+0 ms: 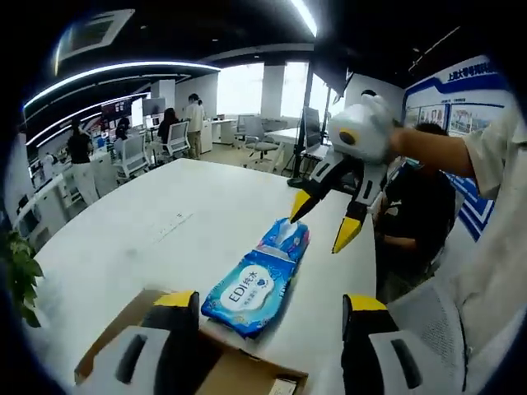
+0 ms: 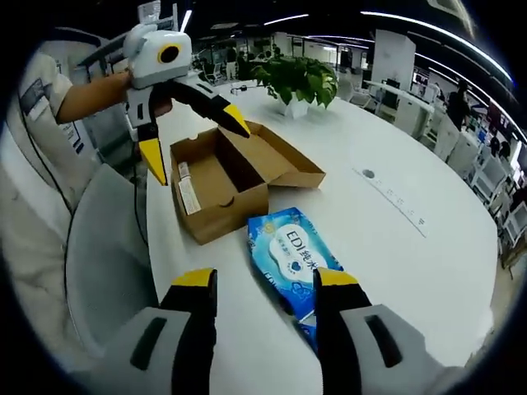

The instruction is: Operate the shoe box by opening the lid, removing the specified soft item, and placing it in the target area until the item is outside and the box remains undamaged.

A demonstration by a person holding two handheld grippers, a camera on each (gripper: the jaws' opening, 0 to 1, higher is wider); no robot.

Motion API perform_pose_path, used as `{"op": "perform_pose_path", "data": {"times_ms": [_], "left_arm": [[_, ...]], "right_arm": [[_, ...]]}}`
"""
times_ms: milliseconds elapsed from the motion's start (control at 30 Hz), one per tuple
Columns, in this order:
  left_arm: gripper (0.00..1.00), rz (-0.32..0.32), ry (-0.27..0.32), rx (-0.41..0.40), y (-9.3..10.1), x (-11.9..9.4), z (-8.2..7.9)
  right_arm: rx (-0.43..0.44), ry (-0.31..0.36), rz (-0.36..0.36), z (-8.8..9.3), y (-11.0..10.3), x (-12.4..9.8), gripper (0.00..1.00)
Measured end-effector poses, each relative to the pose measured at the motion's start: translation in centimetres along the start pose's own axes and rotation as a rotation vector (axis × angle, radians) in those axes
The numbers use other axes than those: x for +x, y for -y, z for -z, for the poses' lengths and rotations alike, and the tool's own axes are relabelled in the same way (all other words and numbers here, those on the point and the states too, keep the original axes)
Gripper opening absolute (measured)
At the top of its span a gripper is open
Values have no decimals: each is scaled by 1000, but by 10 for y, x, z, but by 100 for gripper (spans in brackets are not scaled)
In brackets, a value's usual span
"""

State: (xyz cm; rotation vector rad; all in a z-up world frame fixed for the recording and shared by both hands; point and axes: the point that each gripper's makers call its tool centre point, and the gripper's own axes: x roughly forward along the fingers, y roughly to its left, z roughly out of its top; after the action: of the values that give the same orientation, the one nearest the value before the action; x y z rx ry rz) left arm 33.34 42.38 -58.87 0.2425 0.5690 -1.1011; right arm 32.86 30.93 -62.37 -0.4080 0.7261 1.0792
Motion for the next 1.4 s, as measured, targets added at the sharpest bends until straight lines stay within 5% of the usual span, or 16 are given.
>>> {"op": "perform_pose_path", "data": {"times_ms": [767,1400], "left_arm": [[77,-267,40,-102,-38,-109,70],[70,-434,19,-171,-58,-168,133]], "right_arm": [[-155,-1,-156,-52,-50,53,46],[-283,-69,-262,-62,-85,113,45]]}}
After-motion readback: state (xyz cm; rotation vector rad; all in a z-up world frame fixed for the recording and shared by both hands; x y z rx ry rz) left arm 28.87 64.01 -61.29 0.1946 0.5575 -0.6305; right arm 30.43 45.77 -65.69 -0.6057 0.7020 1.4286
